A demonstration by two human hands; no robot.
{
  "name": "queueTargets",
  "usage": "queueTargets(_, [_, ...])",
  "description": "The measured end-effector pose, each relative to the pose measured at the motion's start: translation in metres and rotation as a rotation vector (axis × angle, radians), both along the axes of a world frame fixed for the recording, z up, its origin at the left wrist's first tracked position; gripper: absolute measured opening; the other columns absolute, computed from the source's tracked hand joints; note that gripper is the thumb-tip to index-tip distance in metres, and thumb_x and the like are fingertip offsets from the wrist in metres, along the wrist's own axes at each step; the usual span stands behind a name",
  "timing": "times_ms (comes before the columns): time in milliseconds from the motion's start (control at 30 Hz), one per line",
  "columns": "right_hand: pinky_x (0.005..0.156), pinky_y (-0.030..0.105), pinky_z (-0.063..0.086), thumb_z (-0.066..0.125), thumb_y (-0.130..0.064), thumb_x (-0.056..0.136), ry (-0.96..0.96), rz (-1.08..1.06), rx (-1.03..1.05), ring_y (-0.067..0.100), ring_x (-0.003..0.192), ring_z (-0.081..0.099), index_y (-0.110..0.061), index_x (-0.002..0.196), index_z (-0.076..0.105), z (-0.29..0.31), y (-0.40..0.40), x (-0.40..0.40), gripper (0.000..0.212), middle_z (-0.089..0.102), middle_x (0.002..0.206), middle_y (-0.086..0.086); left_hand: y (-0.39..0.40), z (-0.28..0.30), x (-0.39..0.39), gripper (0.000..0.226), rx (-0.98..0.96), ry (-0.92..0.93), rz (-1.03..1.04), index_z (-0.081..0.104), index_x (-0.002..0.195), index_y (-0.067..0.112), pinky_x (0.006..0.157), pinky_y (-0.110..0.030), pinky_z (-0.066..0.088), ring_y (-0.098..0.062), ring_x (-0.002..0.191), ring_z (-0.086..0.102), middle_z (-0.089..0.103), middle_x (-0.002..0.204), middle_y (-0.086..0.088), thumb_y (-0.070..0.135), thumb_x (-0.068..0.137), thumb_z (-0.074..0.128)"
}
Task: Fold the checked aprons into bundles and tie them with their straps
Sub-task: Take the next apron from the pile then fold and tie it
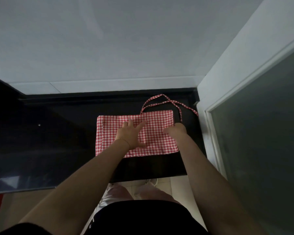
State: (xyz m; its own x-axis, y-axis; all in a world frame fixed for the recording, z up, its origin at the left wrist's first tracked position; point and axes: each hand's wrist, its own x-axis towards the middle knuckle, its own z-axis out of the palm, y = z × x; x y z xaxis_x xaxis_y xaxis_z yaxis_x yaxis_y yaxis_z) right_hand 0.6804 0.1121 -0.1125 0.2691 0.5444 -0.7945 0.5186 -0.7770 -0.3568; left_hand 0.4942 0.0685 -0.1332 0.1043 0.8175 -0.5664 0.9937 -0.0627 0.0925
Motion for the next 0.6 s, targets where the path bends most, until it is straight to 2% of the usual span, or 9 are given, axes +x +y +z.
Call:
queueTargets(67, [0.108,0.047,0.041,0.075,-0.028,0.084,0.069,-0.001,0.016,0.034,0.129,0.05,-0.011,0.144,0.043,0.001,-0.002,0.006,0.07,0.048,0.144,0.013,0.001,-0.001,0.003,0.12,-0.022,0.044,-0.006,-0.006,0.152,0.046,0.103,-0.05,0.044,-0.035,0.14,0.03,0.022,0.155,-0.016,0.075,0.065,0.071])
queueTargets(133, [0.106,0.047,0.041,0.077,-0.029,0.083,0.14,0.03,0.005,0.033,0.13,0.05,-0.012,0.145,0.043,0.004,-0.006,0.014,0.072,0.049,0.144,0.012,0.002,-0.002,0.006,0.128,-0.044,0.069,-0.008,-0.013,0.151,0.045,0.104,-0.052,0.043,-0.037,0.142,0.027,0.018,0.157,-0.018,0.076,0.062,0.073])
queueTargets(233, [0.095,0.042,0.048,0.076,-0.025,0.085,0.253,0.069,0.024,0.032,0.124,0.055,-0.01,0.139,0.049,0.011,-0.009,0.025,0.063,0.055,0.139,0.011,0.006,-0.004,0.011,0.137,-0.059,0.07,0.009,-0.021,0.15,0.044,0.105,-0.053,0.043,-0.039,0.145,0.024,0.013,0.16,-0.02,0.076,0.058,0.076])
queueTargets(367, [0.085,0.034,0.05,0.07,-0.019,0.09,0.225,0.135,0.184,0.028,0.119,0.057,-0.009,0.136,0.053,0.025,-0.006,0.033,0.05,0.058,0.135,0.009,0.012,-0.005,0.021,0.144,-0.051,0.021,0.069,-0.024,0.151,0.038,0.106,-0.051,0.043,-0.037,0.144,0.027,0.015,0.16,-0.018,0.077,0.055,0.076])
queueTargets(433, [0.076,0.026,0.048,0.066,-0.016,0.091,0.22,0.213,0.235,0.018,0.104,0.058,-0.01,0.133,0.054,0.034,-0.005,0.03,0.044,0.061,0.126,0.005,0.014,-0.006,0.026,0.147,-0.041,0.021,0.087,-0.025,0.152,0.032,0.105,-0.049,0.044,-0.036,0.142,0.03,0.018,0.159,-0.018,0.077,0.055,0.077])
queueTargets(500, [0.067,0.021,0.045,0.062,-0.015,0.091,0.255,0.313,0.249,0.008,0.088,0.057,-0.013,0.129,0.057,0.046,-0.007,0.02,0.038,0.063,0.107,-0.004,0.018,-0.005,0.03,0.152,-0.036,0.016,0.122,-0.024,0.153,0.023,0.105,-0.047,0.045,-0.034,0.141,0.032,0.021,0.157,-0.017,0.075,0.054,0.079])
queueTargets(533, [0.067,0.021,0.046,0.061,-0.015,0.091,0.265,0.358,0.254,0.007,0.086,0.058,-0.014,0.126,0.059,0.05,-0.008,0.014,0.035,0.062,0.1,-0.006,0.021,-0.005,0.031,0.153,-0.039,0.003,0.139,-0.023,0.153,0.02,0.106,-0.046,0.044,-0.033,0.141,0.032,0.02,0.157,-0.017,0.073,0.053,0.08])
queueTargets(600, [0.073,0.027,0.052,0.058,-0.015,0.09,0.248,0.386,0.279,0.017,0.089,0.064,-0.011,0.112,0.064,0.055,-0.008,0.005,0.023,0.067,0.098,0.003,0.026,-0.003,0.03,0.151,-0.039,-0.08,0.17,-0.021,0.154,0.018,0.111,-0.047,0.039,-0.033,0.145,0.027,0.018,0.159,-0.017,0.069,0.056,0.082])
